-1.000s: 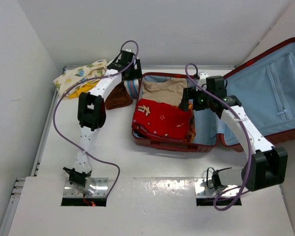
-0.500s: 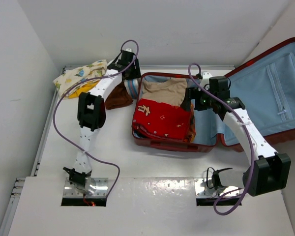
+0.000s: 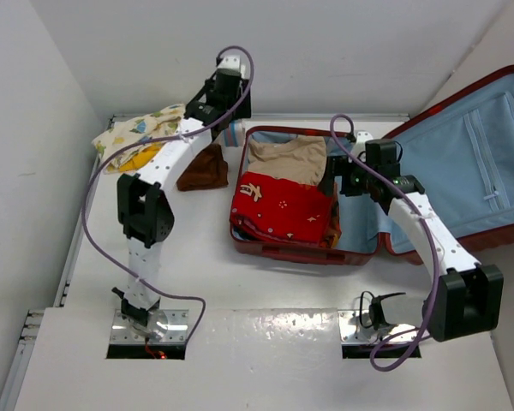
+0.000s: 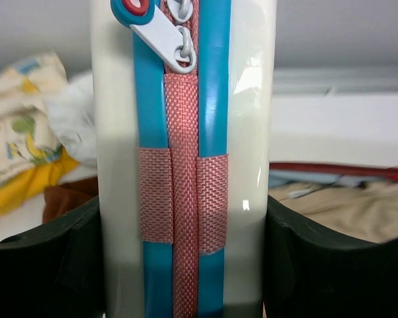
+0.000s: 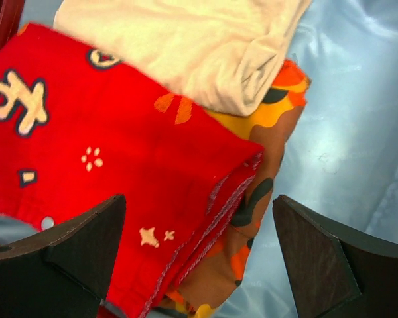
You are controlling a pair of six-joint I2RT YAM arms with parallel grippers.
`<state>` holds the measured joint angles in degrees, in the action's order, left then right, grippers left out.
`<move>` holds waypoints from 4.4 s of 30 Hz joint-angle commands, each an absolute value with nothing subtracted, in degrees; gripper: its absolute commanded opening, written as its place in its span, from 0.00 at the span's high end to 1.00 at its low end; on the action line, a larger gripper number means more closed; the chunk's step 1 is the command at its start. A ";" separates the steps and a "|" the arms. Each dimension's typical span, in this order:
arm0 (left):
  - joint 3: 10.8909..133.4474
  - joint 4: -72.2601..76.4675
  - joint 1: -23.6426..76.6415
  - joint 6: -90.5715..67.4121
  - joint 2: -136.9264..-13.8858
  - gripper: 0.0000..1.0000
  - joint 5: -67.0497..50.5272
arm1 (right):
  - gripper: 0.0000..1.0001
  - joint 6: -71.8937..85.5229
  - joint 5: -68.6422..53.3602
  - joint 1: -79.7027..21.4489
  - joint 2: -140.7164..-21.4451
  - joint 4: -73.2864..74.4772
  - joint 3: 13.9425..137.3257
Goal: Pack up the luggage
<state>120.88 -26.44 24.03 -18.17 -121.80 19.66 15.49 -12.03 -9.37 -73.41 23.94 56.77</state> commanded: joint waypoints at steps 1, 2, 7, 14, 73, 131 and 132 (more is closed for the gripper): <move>122.96 -12.04 25.40 -16.25 -108.47 1.00 26.46 | 0.10 17.84 -8.71 -8.62 -70.15 18.99 56.08; 122.96 -12.04 26.88 -16.78 -107.50 1.00 26.46 | 0.10 18.28 -6.26 -8.09 -69.27 18.38 55.99; 119.98 -13.80 32.86 -21.87 -101.96 1.00 27.07 | 0.08 20.21 1.12 -7.47 -66.71 19.41 56.25; 115.58 -17.57 41.65 -32.86 -99.23 1.00 25.22 | 0.04 21.62 14.67 -6.42 -61.80 22.23 55.46; 121.90 -19.78 65.92 -50.57 -123.33 0.47 17.76 | 0.01 25.76 34.54 -2.29 -42.71 26.81 46.50; 139.13 -26.73 8.09 23.28 -143.34 0.00 -1.93 | 0.98 10.10 5.45 -1.32 -70.23 33.75 58.00; 138.43 -26.72 8.09 24.34 -144.22 0.00 -2.72 | 0.98 10.80 4.49 -1.23 -69.79 33.92 58.36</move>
